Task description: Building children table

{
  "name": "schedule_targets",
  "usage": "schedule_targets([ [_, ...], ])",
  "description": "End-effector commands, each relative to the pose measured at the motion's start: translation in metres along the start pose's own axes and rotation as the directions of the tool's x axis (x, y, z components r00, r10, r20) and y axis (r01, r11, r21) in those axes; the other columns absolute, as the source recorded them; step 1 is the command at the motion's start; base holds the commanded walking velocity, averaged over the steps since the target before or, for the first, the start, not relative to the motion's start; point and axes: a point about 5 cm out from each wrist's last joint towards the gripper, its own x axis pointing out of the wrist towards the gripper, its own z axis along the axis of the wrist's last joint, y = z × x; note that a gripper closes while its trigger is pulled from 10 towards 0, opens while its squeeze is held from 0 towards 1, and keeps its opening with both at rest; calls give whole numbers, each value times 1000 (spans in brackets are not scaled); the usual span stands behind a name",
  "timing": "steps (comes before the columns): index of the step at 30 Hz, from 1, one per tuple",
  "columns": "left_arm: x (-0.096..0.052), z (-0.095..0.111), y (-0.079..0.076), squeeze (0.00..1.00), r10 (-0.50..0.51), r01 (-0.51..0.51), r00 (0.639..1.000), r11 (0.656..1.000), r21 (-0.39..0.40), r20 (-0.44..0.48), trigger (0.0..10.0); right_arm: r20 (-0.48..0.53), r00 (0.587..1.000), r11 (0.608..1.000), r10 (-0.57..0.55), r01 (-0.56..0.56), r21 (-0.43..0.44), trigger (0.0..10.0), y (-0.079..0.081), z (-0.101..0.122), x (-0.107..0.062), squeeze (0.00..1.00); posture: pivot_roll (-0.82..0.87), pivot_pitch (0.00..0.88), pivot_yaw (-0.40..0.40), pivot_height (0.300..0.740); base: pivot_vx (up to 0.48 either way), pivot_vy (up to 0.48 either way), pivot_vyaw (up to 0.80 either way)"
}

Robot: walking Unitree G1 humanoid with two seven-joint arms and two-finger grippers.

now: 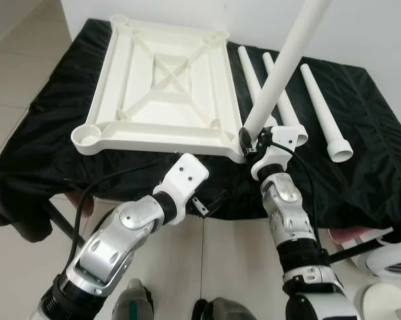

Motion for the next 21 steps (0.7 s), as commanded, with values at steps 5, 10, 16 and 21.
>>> schedule_targets([
  [5,1,0,-8,0,-67,67,998,998,-1,5,10000,13,983,983,-184,184,-16,10000,-14,4,-10,0,137,43,-133,740,0,0,0],
  [10,1,0,-8,0,-70,70,998,998,-1,6,10000,4,979,978,-206,206,-27,10000,-18,6,-10,0,134,41,-134,740,0,0,0],
  [16,1,0,-8,0,-69,69,998,998,1,7,10000,-5,988,988,-155,155,3,10000,-10,7,-13,1000,134,42,-133,740,0,0,0],
  [21,1,1,-9,0,-74,74,997,997,-3,12,10000,-4,994,993,-113,113,20,10000,-8,9,-13,1000,134,47,-131,740,0,0,0],
])
